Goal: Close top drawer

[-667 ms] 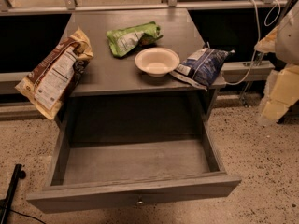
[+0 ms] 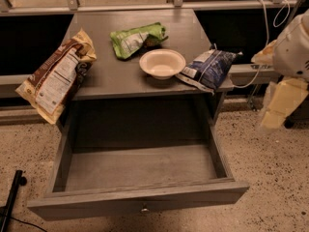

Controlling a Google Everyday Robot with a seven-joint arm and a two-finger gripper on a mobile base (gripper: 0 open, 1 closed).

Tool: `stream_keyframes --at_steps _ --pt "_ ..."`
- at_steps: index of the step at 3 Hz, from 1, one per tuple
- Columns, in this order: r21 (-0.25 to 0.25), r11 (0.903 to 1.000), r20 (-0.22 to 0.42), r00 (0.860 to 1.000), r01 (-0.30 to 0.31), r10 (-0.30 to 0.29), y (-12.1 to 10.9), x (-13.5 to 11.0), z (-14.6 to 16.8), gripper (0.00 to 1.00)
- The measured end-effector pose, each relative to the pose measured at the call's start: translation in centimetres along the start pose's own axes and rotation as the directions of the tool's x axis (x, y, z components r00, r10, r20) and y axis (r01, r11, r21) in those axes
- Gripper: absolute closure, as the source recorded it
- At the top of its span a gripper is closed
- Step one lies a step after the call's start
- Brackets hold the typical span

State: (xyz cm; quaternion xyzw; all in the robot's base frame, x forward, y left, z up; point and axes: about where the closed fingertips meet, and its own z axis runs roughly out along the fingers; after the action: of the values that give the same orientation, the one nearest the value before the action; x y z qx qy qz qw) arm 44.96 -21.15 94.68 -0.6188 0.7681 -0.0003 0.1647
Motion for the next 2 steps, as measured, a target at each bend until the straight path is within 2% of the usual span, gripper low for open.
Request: stream_keyframes --at_steps 1,2 --pt "-0.051 0.9966 0.116 0.991 0.065 -0.059 1.8 -0.8 4.6 0.00" --pt "-0.054 0.9941 0.333 0.940 0.094 -0.071 4.2 -0.3 12.3 0.00"
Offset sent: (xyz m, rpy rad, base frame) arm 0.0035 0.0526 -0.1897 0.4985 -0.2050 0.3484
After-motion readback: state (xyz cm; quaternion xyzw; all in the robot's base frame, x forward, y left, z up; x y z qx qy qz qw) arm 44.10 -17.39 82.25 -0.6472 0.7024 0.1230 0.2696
